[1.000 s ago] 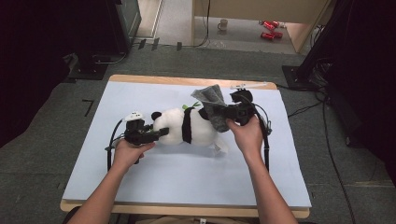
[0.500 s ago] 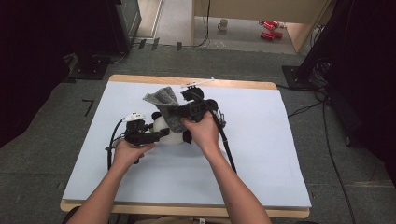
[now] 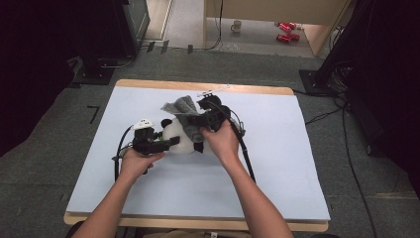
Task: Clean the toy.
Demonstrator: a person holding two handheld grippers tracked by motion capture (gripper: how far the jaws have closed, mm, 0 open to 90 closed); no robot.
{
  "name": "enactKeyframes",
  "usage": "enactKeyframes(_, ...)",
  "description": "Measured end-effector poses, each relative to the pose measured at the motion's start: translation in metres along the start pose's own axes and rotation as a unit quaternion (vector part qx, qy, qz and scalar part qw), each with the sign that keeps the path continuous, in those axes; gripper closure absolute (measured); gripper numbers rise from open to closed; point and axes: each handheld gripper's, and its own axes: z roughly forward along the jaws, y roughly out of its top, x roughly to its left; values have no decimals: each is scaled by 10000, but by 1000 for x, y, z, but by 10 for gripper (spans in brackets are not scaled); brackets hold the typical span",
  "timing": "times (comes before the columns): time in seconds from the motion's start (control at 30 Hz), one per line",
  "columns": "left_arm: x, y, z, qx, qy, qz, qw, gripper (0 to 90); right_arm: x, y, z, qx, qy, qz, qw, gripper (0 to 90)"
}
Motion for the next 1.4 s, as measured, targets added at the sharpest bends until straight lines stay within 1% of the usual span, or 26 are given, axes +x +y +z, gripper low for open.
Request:
enactKeyframes(0.03, 0, 0, 0, 9, -15, 30, 10000, 429, -5, -2, -4, 28, -91, 31, 10000, 780)
enactKeyframes(0.1, -1, 0, 0, 0, -25, 84, 10000, 429, -17, -8, -12, -19, -17, 183, 9998, 781)
enactKeyframes(0.17, -1, 0, 0, 6, -18, 69, 10000, 429, -24, -12, -22, -88, -18, 242, 9997, 782)
enactKeyframes(0.27, 0, 0, 0, -4, -38, 9, 10000, 429, -32, -14, -36, -205, -192, 253, 9993, 781)
enactKeyframes(0.43, 1, 0, 0, -7, -58, 21, 10000, 428, -54, -21, -57, -327, -428, 503, 9973, 781)
enactKeyframes(0.57, 3, 0, 0, 5, -73, 23, 10000, 426, -74, -32, -67, -412, -464, 753, 9952, 781)
enactKeyframes(0.7, 4, 0, 0, -2, -96, -17, 10000, 426, -88, -44, -72, -372, -618, 884, 9935, 783)
enactKeyframes(0.77, 5, 0, 0, -16, -104, -28, 9999, 425, -92, -50, -76, -433, -562, 957, 9929, 784)
enactKeyframes(0.83, 6, 0, 0, -12, -127, -41, 9999, 421, -92, -51, -82, -496, -481, 956, 9930, 784)
enactKeyframes(0.9, 7, 0, 0, -34, -146, -39, 9999, 419, -87, -51, -89, -628, -356, 947, 9929, 784)
enactKeyframes(1.0, 6, 1, 0, -30, -114, -9, 9999, 418, -71, -48, -99, -777, -155, 726, 9942, 784)
enactKeyframes(1.07, 6, 1, 0, -33, -106, 5, 9999, 415, -59, -48, -100, -773, -35, 584, 9953, 782)
enactKeyframes(1.13, 5, 2, 0, -49, -110, 66, 9999, 407, -50, -51, -94, -680, 95, 486, 9965, 782)
enactKeyframes(1.17, 4, 2, -1, -47, -112, 82, 9999, 399, -47, -53, -90, -615, 150, 439, 9970, 782)
enactKeyframes(1.2, 3, 2, -1, -46, -93, 145, 9998, 394, -45, -56, -84, -561, 196, 428, 9973, 782)
enactKeyframes(1.23, 2, 3, -2, -43, -80, 222, 9997, 387, -44, -58, -78, -485, 204, 410, 9978, 782)
enactKeyframes(1.27, 1, 3, -2, -42, -65, 269, 9996, 377, -44, -60, -72, -403, 158, 416, 9982, 780)
enactKeyframes(1.3, 1, 3, -2, -35, -57, 264, 9996, 362, -45, -61, -68, -385, 108, 388, 9984, 779)
enactKeyframes(1.37, 4, 5, -4, -60, -96, 196, 9997, 329, -50, -61, -65, -526, 151, 437, 9975, 779)
enactKeyframes(1.4, 4, 6, -5, -92, -99, 205, 9997, 315, -52, -61, -64, -559, 165, 448, 9973, 778)
